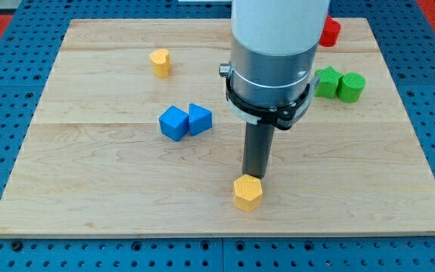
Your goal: Push the yellow heart to the left center of the board
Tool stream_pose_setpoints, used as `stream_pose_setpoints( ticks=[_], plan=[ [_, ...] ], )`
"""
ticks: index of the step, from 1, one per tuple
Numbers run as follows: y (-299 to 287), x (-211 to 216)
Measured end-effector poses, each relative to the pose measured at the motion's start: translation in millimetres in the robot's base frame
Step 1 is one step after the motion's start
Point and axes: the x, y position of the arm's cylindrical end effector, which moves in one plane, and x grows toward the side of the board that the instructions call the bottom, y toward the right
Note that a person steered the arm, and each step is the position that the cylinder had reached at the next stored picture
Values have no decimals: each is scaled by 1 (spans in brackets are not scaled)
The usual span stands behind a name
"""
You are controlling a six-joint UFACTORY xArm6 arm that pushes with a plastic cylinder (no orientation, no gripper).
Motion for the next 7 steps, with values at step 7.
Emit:
stream_pose_setpoints(
  ticks=[7],
  plan=[
    [-99,-286]
  ],
)
